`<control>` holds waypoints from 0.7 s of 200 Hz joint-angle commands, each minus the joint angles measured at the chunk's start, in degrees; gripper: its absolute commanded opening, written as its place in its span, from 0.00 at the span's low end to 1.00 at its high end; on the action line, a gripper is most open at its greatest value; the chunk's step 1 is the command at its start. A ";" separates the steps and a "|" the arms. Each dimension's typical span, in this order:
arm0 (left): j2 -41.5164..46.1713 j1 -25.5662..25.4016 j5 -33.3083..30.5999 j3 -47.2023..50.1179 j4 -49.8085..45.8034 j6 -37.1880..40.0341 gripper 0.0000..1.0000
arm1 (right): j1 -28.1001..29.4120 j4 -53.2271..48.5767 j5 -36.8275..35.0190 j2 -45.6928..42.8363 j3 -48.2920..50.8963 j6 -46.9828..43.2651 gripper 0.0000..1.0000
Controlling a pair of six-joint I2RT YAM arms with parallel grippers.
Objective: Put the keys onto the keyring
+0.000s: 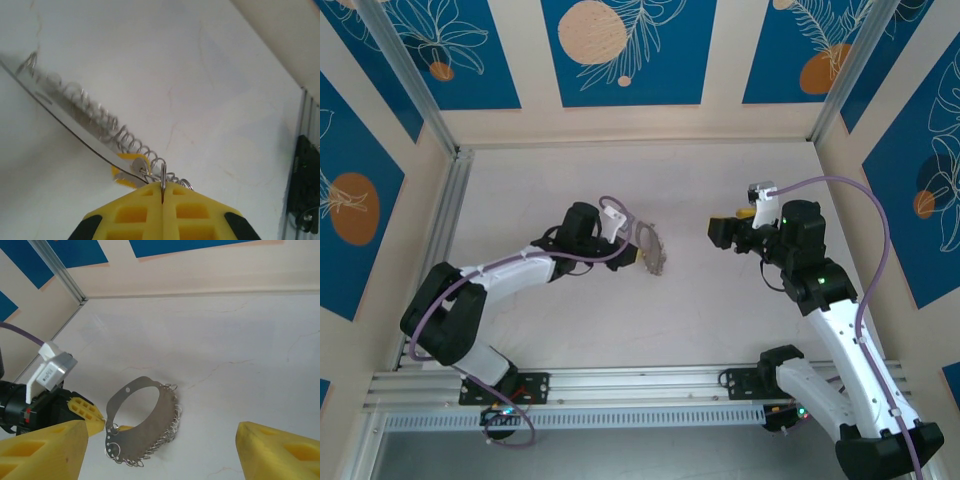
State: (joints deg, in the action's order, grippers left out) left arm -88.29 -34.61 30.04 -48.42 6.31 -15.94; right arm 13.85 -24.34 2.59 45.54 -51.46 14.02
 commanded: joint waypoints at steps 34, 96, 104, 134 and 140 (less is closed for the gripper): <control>0.91 1.46 -3.06 4.93 -2.43 -1.72 0.13 | -0.39 1.66 1.37 -1.37 1.52 1.31 0.79; 2.48 3.02 -4.79 6.07 -4.15 -2.54 0.30 | -0.40 -2.98 -0.47 -5.81 4.76 1.17 1.00; 3.83 3.13 -5.18 6.32 -5.09 -2.23 0.30 | -0.42 -3.23 -1.19 -7.09 5.70 1.06 0.99; 11.58 3.18 -8.46 6.62 -11.09 0.77 0.40 | -0.50 -2.83 -5.73 -10.70 8.59 0.90 0.99; 13.39 3.22 -9.37 6.83 -12.03 1.64 0.43 | -0.50 -2.72 -6.89 -11.11 9.04 1.00 0.99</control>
State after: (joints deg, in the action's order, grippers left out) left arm -82.15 -31.99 24.38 -42.28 -0.71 -17.47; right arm 13.78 -26.59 0.40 36.25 -44.16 15.05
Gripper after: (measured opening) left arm 0.389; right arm 0.992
